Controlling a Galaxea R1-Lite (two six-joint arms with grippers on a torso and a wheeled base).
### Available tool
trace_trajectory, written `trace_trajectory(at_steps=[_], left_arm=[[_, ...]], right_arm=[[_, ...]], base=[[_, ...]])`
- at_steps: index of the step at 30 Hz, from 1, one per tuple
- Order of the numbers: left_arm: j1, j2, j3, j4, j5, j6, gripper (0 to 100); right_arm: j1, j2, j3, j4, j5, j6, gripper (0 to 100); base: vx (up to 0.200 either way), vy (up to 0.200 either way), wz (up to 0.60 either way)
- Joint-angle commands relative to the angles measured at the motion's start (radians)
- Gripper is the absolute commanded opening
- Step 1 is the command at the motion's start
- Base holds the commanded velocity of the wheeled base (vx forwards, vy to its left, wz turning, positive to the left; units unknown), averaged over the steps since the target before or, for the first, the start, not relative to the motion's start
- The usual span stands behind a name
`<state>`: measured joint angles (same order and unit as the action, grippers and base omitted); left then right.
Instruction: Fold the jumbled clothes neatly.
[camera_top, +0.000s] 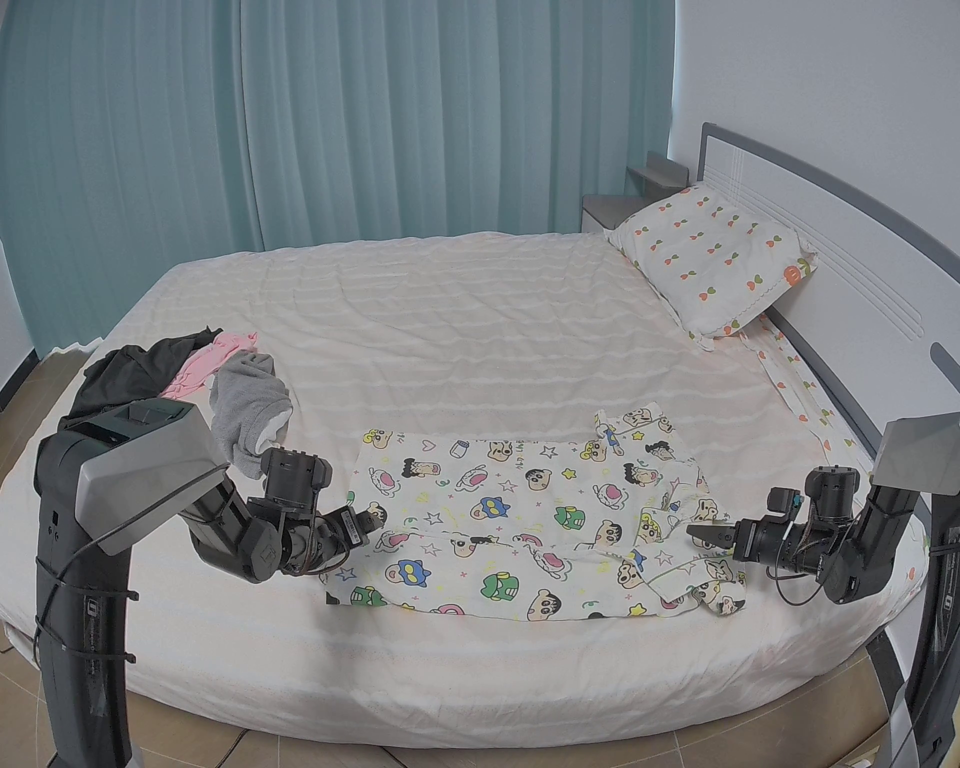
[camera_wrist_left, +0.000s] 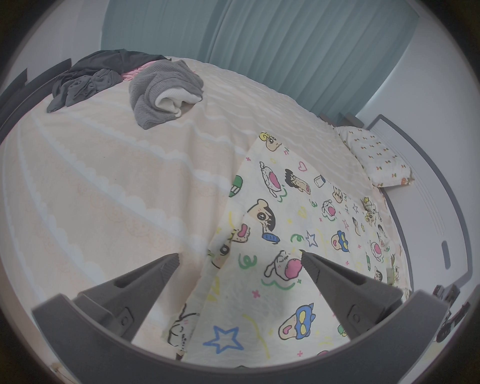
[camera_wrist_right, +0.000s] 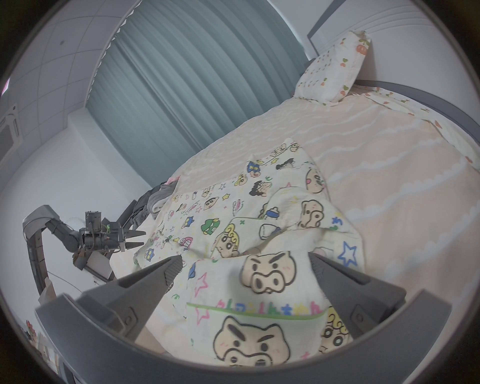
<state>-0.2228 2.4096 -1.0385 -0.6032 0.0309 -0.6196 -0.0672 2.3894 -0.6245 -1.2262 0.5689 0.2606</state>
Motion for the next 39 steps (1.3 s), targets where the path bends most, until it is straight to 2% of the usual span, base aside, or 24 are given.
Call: trace_trajectory(at_steps=[1, 4, 7, 8, 9, 10, 11, 12, 14, 15, 16, 19, 22, 27, 33, 36, 39], left_arm=[[0.040, -0.049, 0.017, 0.003, -0.014, -0.055, 100], [0.063, -0.093, 0.069, 0.000, -0.052, -0.072, 100], [0.086, -0.179, 0.172, -0.006, -0.151, -0.080, 100], [0.086, -0.179, 0.172, -0.006, -0.151, -0.080, 100], [0.088, -0.260, 0.262, -0.015, -0.227, -0.118, 100], [0.088, -0.293, 0.299, -0.024, -0.250, -0.138, 100], [0.088, -0.293, 0.299, -0.024, -0.250, -0.138, 100], [0.088, -0.365, 0.405, -0.066, -0.292, -0.193, 100], [0.088, -0.408, 0.492, -0.129, -0.327, -0.238, 100], [0.088, -0.411, 0.500, -0.135, -0.332, -0.244, 100], [0.092, -0.441, 0.592, -0.230, -0.373, -0.290, 100], [0.088, -0.446, 0.690, -0.375, -0.391, -0.348, 100], [0.077, -0.446, 0.744, -0.454, -0.391, -0.371, 100], [0.074, -0.400, 0.758, -0.461, -0.394, -0.407, 100], [0.069, -0.403, 0.775, -0.463, -0.393, -0.407, 100], [0.069, -0.400, 0.773, -0.463, -0.393, -0.405, 100], [0.069, -0.399, 0.773, -0.463, -0.391, -0.404, 100]], right_arm=[[-0.066, -0.032, 0.000, -0.003, -0.021, 0.040, 100], [-0.100, -0.075, 0.015, -0.003, -0.041, 0.077, 100], [-0.103, -0.164, 0.066, -0.009, -0.063, 0.172, 100], [-0.103, -0.164, 0.066, -0.009, -0.063, 0.172, 100], [-0.074, -0.262, 0.129, -0.013, -0.069, 0.287, 100], [-0.048, -0.303, 0.155, -0.013, -0.070, 0.341, 100], [-0.048, -0.303, 0.155, -0.013, -0.070, 0.341, 100], [0.030, -0.395, 0.218, -0.013, -0.093, 0.483, 100], [0.104, -0.437, 0.256, -0.013, -0.135, 0.583, 100], [0.110, -0.438, 0.259, -0.013, -0.138, 0.591, 100], [0.181, -0.438, 0.292, -0.013, -0.179, 0.649, 100], [0.245, -0.381, 0.322, -0.013, -0.204, 0.658, 100], [0.261, -0.332, 0.347, -0.015, -0.238, 0.667, 100], [0.285, -0.257, 0.388, -0.042, -0.265, 0.672, 100], [0.290, -0.159, 0.445, -0.197, -0.282, 0.669, 100], [0.287, -0.064, 0.457, -0.337, -0.323, 0.669, 100], [0.290, -0.053, 0.454, -0.335, -0.351, 0.664, 100]], base=[[0.000, 0.000, 0.00], [0.000, 0.000, 0.00], [0.000, 0.000, 0.00], [0.000, 0.000, 0.00], [0.000, 0.000, 0.00], [0.000, 0.000, 0.00], [0.000, 0.000, 0.00], [0.000, 0.000, 0.00], [0.000, 0.000, 0.00], [0.000, 0.000, 0.00], [0.000, 0.000, 0.00], [0.000, 0.000, 0.00], [0.000, 0.000, 0.00], [0.000, 0.000, 0.00], [0.000, 0.000, 0.00], [0.000, 0.000, 0.00], [0.000, 0.000, 0.00]])
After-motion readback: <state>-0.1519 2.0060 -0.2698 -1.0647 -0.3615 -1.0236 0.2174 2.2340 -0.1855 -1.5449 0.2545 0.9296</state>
